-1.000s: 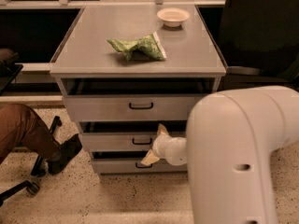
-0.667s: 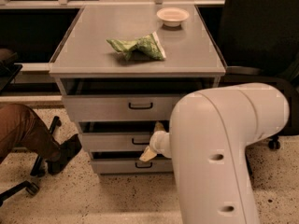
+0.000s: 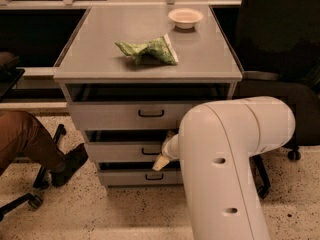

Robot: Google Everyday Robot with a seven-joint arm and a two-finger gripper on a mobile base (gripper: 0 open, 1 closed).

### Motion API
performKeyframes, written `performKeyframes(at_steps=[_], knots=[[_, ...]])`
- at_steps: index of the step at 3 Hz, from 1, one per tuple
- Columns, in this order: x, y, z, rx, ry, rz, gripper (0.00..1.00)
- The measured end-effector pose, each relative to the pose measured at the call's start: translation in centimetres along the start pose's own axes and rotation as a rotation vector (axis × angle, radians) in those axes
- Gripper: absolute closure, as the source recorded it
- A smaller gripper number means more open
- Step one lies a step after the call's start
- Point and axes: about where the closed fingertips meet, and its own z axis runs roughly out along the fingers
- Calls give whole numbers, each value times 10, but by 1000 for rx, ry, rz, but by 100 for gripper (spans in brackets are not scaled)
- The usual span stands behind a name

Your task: Open middle drawer

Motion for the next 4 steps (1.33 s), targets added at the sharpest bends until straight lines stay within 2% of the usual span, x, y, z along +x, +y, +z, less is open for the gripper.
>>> performKeyframes(at_steps=[1,2,4], knots=[[5,4,5,-33,22,-4,0],[4,4,4,-33,22,-4,0],[27,77,-55,-220,74,6,0]])
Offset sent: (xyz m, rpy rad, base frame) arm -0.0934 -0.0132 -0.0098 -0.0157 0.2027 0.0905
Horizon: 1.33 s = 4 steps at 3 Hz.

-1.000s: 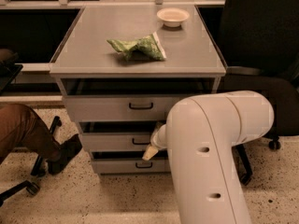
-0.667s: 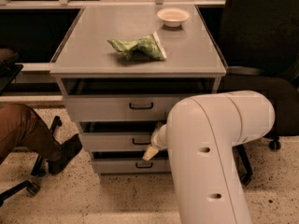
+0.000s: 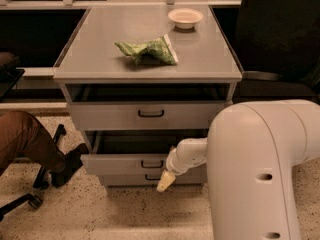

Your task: Open middle drawer

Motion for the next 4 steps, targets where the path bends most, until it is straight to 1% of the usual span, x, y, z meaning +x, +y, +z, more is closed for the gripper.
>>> performKeyframes(at_steps=[1,2,3,4], knots=[[0,0,0,0,0,0,0],[8,23,3,-65,40,-7,0],[7,23,-1,-68,42,-7,0],[15,52,-18,-137,41,-1,0]])
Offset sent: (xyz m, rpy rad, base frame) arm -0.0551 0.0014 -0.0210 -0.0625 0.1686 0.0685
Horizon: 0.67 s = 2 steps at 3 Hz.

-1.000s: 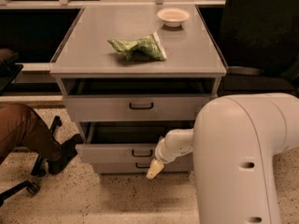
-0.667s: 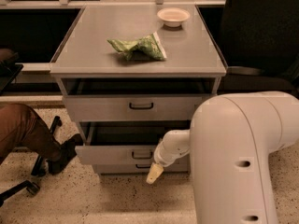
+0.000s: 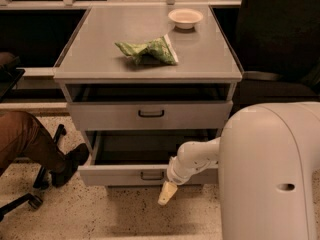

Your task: Open middle drawer

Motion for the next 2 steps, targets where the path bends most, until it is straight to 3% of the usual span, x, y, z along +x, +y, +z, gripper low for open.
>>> performKeyframes(at_steps=[2], knots=[[8,9,1,-21,15,20,0]])
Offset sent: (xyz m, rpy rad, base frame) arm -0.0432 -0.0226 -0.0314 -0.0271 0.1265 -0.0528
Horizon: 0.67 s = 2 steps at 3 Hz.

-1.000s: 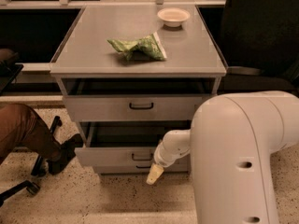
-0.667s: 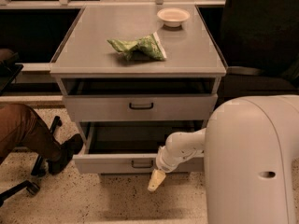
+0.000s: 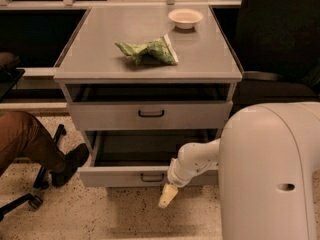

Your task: Open middle drawer

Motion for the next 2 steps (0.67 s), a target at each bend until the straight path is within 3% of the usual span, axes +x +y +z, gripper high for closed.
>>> performKeyframes(at_steps=[1,2], knots=[[-1,0,-3,0,0,0,0],[4,19,-6,-32,8,10,0]])
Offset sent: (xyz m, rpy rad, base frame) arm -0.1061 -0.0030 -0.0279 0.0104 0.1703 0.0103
